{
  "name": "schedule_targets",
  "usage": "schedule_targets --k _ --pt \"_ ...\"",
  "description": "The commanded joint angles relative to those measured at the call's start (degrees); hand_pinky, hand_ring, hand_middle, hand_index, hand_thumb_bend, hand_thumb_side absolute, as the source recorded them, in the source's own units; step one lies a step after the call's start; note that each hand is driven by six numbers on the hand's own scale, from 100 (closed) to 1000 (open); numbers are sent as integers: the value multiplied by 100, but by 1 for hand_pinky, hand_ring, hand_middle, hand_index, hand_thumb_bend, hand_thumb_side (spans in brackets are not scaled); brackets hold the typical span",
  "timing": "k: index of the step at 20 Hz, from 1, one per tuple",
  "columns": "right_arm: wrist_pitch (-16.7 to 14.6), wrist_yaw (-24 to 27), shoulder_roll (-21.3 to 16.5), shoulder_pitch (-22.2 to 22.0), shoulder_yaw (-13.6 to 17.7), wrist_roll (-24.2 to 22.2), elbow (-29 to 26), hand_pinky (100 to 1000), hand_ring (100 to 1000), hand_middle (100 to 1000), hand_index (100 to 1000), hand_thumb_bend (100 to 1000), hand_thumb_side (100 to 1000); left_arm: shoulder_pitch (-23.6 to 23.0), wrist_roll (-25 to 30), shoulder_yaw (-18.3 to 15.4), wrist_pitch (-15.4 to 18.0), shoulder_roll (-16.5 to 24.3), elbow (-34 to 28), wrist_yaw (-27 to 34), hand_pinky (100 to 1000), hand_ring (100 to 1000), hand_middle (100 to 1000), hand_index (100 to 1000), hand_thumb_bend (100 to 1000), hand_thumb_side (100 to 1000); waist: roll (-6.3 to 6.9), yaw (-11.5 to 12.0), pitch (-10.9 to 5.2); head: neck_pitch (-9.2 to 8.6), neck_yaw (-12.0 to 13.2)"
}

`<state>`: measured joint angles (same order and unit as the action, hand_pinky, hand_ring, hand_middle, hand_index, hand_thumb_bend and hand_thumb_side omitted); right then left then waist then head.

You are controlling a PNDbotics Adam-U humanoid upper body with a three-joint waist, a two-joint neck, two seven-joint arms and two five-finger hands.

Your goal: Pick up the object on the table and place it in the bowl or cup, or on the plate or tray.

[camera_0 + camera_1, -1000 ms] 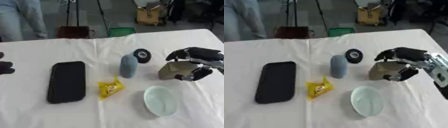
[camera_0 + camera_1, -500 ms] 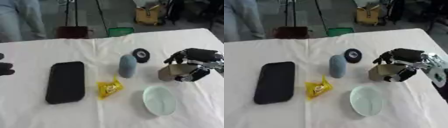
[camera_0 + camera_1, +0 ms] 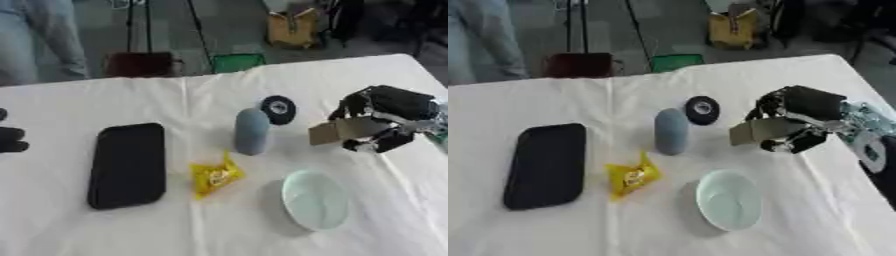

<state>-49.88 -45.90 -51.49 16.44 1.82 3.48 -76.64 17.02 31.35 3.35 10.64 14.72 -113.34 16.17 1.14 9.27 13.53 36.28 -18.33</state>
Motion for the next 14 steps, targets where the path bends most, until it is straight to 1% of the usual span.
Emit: schedule_targets --k 1,2,3,6,9,14 --pt "105 -155 -151 44 73 426 -176 331 373 369 608 240 100 35 22 0 0 36 -115 16 805 811 838 950 121 852 -8 -7 -75 12 -29" --pt "132 -176 -150 41 66 510 -200 331 373 369 608 240 100 35 22 0 0 37 -117 18 805 811 838 950 121 852 -7 -8 -75 9 -28" --pt "152 -172 -144 46 60 587 -241 314 358 336 547 100 100 34 22 -2 -1 36 -118 20 805 810 838 950 120 850 -6 -8 -78 6 -33" --pt "186 -112 -144 55 34 726 -437 312 353 330 533 100 100 39 21 -4 -6 32 -122 36 804 810 837 949 121 849 -7 -2 -84 3 -43" --pt "199 2 -142 62 4 745 -604 311 351 319 530 100 100 40 19 -14 -10 32 -124 49 804 811 837 949 121 843 -15 12 -91 5 -49" --pt "167 432 -150 214 -99 665 -1043 316 353 310 531 100 100 61 7 -22 -23 23 -125 85 803 811 836 948 123 837 -71 96 -127 36 -49"
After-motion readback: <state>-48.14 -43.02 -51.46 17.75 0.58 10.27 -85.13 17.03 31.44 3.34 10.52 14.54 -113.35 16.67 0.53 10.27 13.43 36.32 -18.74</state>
